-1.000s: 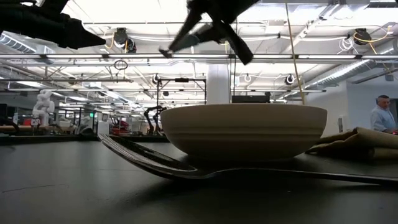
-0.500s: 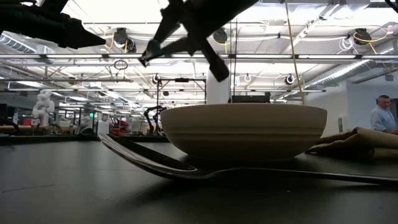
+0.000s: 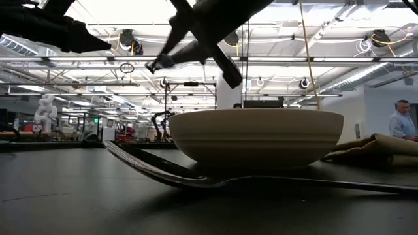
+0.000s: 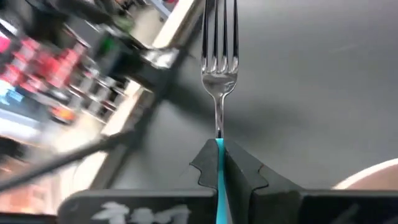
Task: Set table place
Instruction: Adjust the blue fork
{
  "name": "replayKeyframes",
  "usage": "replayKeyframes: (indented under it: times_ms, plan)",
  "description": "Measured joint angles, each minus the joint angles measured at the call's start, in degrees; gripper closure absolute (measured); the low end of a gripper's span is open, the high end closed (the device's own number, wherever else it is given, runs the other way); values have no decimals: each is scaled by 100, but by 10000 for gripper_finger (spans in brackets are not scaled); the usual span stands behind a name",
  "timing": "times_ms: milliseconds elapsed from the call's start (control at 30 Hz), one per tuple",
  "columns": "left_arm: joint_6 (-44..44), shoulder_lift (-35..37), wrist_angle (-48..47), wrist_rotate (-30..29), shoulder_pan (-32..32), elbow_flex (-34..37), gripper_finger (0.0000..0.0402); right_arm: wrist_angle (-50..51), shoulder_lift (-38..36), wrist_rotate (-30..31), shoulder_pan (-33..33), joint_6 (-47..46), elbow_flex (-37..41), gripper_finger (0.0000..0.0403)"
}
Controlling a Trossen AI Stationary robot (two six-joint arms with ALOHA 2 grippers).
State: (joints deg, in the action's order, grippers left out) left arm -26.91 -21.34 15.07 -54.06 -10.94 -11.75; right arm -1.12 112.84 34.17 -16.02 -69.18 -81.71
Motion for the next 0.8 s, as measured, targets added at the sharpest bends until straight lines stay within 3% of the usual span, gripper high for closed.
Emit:
replayKeyframes:
  times_ms: [200, 367, 567, 800]
  plan:
    - [123, -2, -44, 1, -2, 0, 376, 1490, -479, -253, 474, 472, -200, 403]
    - [137, -2, -85, 11, -4, 0, 376, 2144, -886, -382, 1113, 852, -195, 403]
    - [134, -2, -81, 9, -4, 0, 376, 1909, -825, -1046, 1879, 1009, -197, 403]
    - [162, 0, -84, 9, 0, 0, 376, 1170, -447, -1629, 2227, 1096, -193, 403]
